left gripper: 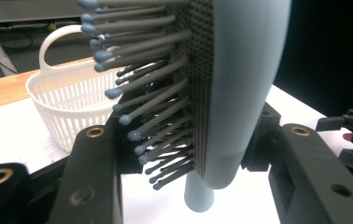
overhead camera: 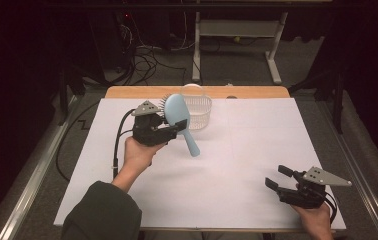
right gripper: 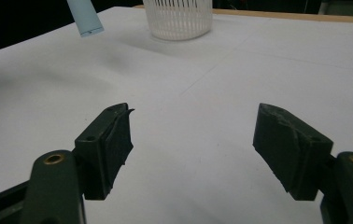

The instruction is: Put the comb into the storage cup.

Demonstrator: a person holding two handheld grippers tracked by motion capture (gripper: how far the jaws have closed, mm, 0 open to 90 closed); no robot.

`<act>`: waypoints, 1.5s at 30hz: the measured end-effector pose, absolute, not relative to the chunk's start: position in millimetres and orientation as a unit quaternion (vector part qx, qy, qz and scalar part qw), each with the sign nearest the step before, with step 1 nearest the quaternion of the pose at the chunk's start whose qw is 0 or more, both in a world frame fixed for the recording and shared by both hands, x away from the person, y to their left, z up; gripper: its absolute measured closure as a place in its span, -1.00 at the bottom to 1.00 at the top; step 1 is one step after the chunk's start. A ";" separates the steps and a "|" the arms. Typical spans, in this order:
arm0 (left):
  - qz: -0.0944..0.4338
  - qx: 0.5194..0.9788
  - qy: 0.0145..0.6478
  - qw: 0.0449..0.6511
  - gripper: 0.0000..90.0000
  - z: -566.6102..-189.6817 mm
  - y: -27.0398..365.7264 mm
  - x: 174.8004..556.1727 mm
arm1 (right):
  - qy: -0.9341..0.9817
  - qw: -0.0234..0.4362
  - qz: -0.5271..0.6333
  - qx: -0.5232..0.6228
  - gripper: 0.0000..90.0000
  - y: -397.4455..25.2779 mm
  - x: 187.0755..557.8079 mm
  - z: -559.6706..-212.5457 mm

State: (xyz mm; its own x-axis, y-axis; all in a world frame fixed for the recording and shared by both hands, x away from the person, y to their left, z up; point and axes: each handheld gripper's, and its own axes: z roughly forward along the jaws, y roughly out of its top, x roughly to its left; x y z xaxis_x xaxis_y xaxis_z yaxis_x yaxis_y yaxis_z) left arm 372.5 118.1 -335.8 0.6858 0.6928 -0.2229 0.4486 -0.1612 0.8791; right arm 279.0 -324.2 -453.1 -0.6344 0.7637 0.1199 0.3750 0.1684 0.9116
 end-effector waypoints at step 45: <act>0.145 0.754 0.390 0.509 0.13 -299.1 101.4 422.7 | 0.743 0.190 0.516 0.381 -0.36 -324.1 279.3 -453.8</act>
State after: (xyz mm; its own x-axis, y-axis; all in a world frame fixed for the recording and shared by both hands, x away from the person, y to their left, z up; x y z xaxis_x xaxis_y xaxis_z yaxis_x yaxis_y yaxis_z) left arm 422.7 101.4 -299.1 0.6537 0.7353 -0.1789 0.4405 -0.1775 0.8800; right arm 279.3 -324.1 -453.8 -0.6373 0.7627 0.1100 0.3702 0.1778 0.9118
